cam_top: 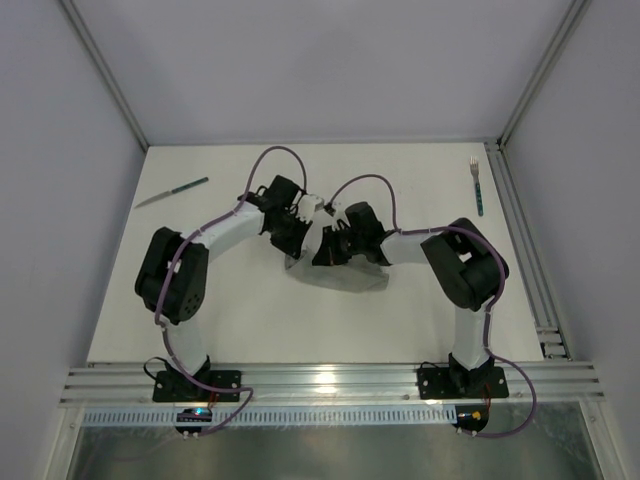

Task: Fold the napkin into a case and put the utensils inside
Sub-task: Stuff the 2/3-rectangle-folded napkin into the folded napkin.

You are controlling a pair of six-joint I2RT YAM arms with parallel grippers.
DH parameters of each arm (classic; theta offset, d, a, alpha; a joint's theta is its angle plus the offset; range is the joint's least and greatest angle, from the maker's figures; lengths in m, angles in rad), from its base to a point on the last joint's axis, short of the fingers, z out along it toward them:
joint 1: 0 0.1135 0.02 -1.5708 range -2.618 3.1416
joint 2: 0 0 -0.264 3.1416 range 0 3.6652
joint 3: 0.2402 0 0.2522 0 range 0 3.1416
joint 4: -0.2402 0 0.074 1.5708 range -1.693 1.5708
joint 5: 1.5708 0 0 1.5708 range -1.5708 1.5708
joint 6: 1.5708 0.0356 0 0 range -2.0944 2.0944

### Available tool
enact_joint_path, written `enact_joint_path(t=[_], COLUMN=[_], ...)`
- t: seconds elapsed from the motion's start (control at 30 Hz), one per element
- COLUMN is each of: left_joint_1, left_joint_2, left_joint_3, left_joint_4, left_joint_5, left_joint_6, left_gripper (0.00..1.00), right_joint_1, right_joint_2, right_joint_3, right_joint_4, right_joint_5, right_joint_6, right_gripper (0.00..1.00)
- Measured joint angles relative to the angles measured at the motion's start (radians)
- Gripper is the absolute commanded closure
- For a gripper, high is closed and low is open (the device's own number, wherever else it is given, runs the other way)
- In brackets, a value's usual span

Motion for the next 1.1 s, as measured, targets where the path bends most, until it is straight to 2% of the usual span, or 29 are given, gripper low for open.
enact_joint_path(t=[0.13, 0.17, 0.37, 0.53, 0.9, 1.03, 1.07, 1.1], left_joint_1=[0.008, 0.01, 0.011, 0.013, 0.016, 0.017, 0.017, 0.017], left_joint_2=[-0.005, -0.005, -0.005, -0.005, 0.008, 0.01, 0.01, 0.011], left_joint_3=[0.001, 0.0, 0.0, -0.013, -0.019, -0.019, -0.019, -0.018], left_joint_4=[-0.001, -0.001, -0.001, 0.0, 0.0, 0.0, 0.0, 0.0], left_joint_5=[0.021, 0.025, 0.026, 0.02, 0.008, 0.005, 0.005, 0.005], left_joint_6=[-0.022, -0.026, -0.027, -0.026, -0.03, -0.031, -0.031, -0.031], left_gripper=[1.0, 1.0, 1.0, 1.0, 1.0, 1.0, 1.0, 1.0], right_joint_1=[0.0, 0.0, 0.001, 0.0, 0.058, 0.075, 0.076, 0.078], right_joint_2=[0.0, 0.0, -0.012, -0.07, -0.145, -0.216, -0.243, -0.266], right_joint_3=[0.019, 0.026, 0.049, 0.049, 0.026, -0.062, -0.084, -0.1], right_joint_4=[-0.037, -0.05, -0.1, -0.175, -0.137, -0.081, -0.061, -0.039], right_joint_5=[0.0, -0.001, -0.008, 0.052, 0.185, 0.246, 0.254, 0.26], right_joint_6=[-0.02, -0.027, -0.055, -0.087, -0.037, 0.0, 0.006, 0.014], right_gripper=[0.82, 0.75, 0.59, 0.54, 0.58, 0.7, 0.79, 0.84])
